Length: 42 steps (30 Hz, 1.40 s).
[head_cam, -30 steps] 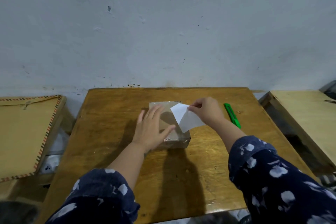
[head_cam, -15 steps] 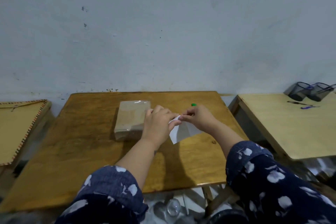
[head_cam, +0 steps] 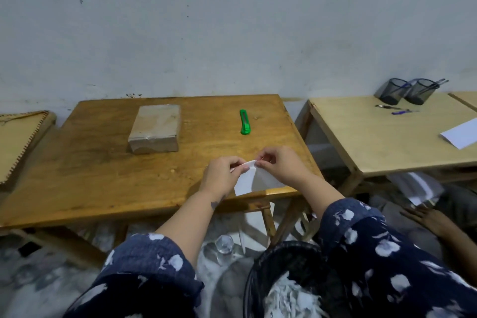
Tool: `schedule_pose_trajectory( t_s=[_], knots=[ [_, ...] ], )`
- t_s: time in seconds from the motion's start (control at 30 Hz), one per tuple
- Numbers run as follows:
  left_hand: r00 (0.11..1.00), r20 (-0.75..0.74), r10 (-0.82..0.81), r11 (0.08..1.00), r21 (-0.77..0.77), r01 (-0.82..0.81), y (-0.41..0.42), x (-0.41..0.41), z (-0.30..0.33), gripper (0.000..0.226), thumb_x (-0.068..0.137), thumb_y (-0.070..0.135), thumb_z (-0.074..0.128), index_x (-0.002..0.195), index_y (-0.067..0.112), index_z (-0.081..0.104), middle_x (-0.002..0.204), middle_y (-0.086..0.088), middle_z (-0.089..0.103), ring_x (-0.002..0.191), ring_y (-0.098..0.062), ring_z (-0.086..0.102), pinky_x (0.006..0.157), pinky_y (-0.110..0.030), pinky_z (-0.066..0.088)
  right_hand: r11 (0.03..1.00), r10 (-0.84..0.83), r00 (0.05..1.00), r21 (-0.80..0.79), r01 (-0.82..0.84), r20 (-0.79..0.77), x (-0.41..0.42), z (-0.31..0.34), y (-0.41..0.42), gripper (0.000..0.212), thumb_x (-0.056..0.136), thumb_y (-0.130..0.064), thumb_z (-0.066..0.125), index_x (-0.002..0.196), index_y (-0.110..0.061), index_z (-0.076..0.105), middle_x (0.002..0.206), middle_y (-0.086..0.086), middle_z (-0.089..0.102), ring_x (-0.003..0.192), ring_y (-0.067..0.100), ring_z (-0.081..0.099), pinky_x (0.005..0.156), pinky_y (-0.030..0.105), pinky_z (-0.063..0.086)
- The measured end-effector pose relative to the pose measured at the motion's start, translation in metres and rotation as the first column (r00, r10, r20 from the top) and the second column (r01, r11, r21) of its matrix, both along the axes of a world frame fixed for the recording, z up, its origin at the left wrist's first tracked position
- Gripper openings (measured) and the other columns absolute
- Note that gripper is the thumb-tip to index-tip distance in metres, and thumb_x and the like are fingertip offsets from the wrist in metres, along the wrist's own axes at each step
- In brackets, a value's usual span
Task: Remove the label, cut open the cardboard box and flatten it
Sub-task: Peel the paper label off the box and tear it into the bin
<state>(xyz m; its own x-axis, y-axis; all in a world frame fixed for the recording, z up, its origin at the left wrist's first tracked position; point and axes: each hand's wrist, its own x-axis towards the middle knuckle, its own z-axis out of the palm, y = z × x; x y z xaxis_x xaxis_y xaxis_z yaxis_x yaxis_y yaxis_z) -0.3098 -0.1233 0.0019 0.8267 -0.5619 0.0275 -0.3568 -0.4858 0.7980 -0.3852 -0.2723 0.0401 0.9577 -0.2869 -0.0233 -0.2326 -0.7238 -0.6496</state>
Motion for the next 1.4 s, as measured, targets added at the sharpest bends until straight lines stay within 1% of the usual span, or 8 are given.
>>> schedule_pose_trajectory(
  t_s=[0.1, 0.33, 0.47, 0.6, 0.8, 1.0, 1.23, 1.4],
  knots=[
    [0.999, 0.042, -0.009, 0.999, 0.037, 0.008, -0.007, -0.011, -0.004, 0.009, 0.083, 0.035, 0.069, 0.080, 0.028, 0.074, 0.081, 0.007, 0.073, 0.083, -0.017, 0.064, 0.081, -0.038, 0.050, 0.997, 0.037, 0.999, -0.063, -0.037, -0.008, -0.016, -0.007, -0.002, 0.016, 0.087, -0.027, 0.065, 0.100, -0.019, 0.069, 0.086, -0.003, 0.065, 0.075, 0.010, 0.055, 0.067, 0.024, 0.041],
    [0.992, 0.013, -0.129, 0.979, 0.159, 0.125, -0.030, -0.036, -0.011, 0.018, 0.091, 0.032, 0.059, 0.091, 0.026, 0.076, 0.093, 0.006, 0.074, 0.091, -0.019, 0.063, 0.083, -0.037, 0.045, 0.967, 0.053, 0.995, -0.243, -0.072, -0.085, -0.041, -0.017, -0.014, 0.009, 0.087, -0.025, 0.064, 0.082, -0.017, 0.065, 0.082, 0.004, 0.067, 0.078, 0.020, 0.059, 0.069, 0.036, 0.049],
    [0.979, -0.176, -0.108, 0.990, 0.069, 0.121, -0.047, -0.046, -0.010, 0.019, 0.093, 0.024, 0.058, 0.095, 0.015, 0.074, 0.085, -0.002, 0.069, 0.073, -0.012, 0.054, 0.059, -0.020, 0.036, 0.967, 0.010, 0.998, -0.255, 0.004, 0.054, -0.060, -0.026, -0.016, 0.017, 0.084, -0.012, 0.062, 0.071, -0.021, 0.054, 0.075, -0.001, 0.059, 0.079, 0.022, 0.055, 0.068, 0.036, 0.045],
    [0.909, -0.412, 0.071, 0.993, -0.052, -0.102, -0.052, -0.042, -0.020, 0.018, 0.093, 0.023, 0.057, 0.089, 0.020, 0.074, 0.105, -0.007, 0.072, 0.085, -0.014, 0.058, 0.071, -0.023, 0.043, 0.981, -0.075, 0.983, -0.163, 0.102, 0.168, -0.075, -0.022, -0.016, 0.022, 0.084, -0.011, 0.066, 0.069, -0.023, 0.054, 0.073, -0.009, 0.059, 0.074, 0.009, 0.054, 0.066, 0.023, 0.041],
    [0.878, -0.222, 0.424, 0.893, -0.058, -0.446, -0.040, -0.021, -0.016, 0.023, 0.093, 0.018, 0.053, 0.101, 0.013, 0.075, 0.109, -0.004, 0.071, 0.106, -0.021, 0.061, 0.080, -0.023, 0.042, 0.961, -0.264, 0.952, 0.129, 0.246, 0.153, -0.095, -0.009, -0.028, 0.014, 0.086, -0.018, 0.068, 0.072, -0.017, 0.065, 0.072, -0.015, 0.061, 0.068, -0.003, 0.053, 0.060, 0.009, 0.039],
    [0.922, -0.363, 0.136, 0.977, -0.104, -0.185, -0.065, -0.043, -0.008, 0.017, 0.087, 0.026, 0.065, 0.097, 0.018, 0.076, 0.106, 0.000, 0.072, 0.100, -0.014, 0.061, 0.083, -0.025, 0.044, 0.903, -0.341, 0.937, 0.302, 0.305, 0.077, -0.083, -0.018, -0.025, 0.009, 0.082, -0.018, 0.072, 0.081, -0.009, 0.072, 0.073, -0.005, 0.065, 0.069, 0.005, 0.058, 0.061, 0.008, 0.045],
    [0.884, -0.465, -0.045, 0.993, -0.121, -0.013, -0.056, -0.055, -0.003, 0.027, 0.081, 0.033, 0.073, 0.101, 0.015, 0.074, 0.102, 0.003, 0.069, 0.099, -0.012, 0.060, 0.082, -0.024, 0.040, 0.812, -0.493, 0.869, 0.384, 0.440, 0.044, -0.074, -0.028, -0.030, 0.007, 0.085, -0.023, 0.069, 0.086, -0.017, 0.073, 0.077, -0.003, 0.069, 0.072, 0.013, 0.064, 0.078, 0.037, 0.058],
    [0.905, -0.424, 0.038, 0.985, -0.134, -0.104, -0.052, -0.056, -0.003, 0.016, 0.079, 0.024, 0.076, 0.093, 0.018, 0.071, 0.108, -0.007, 0.070, 0.100, -0.020, 0.063, 0.085, -0.033, 0.050, 0.848, -0.443, 0.896, 0.337, 0.409, 0.028, -0.070, -0.025, -0.025, 0.021, 0.087, -0.019, 0.066, 0.108, -0.018, 0.068, 0.082, -0.001, 0.063, 0.079, 0.017, 0.061, 0.080, 0.036, 0.054]
  ],
)
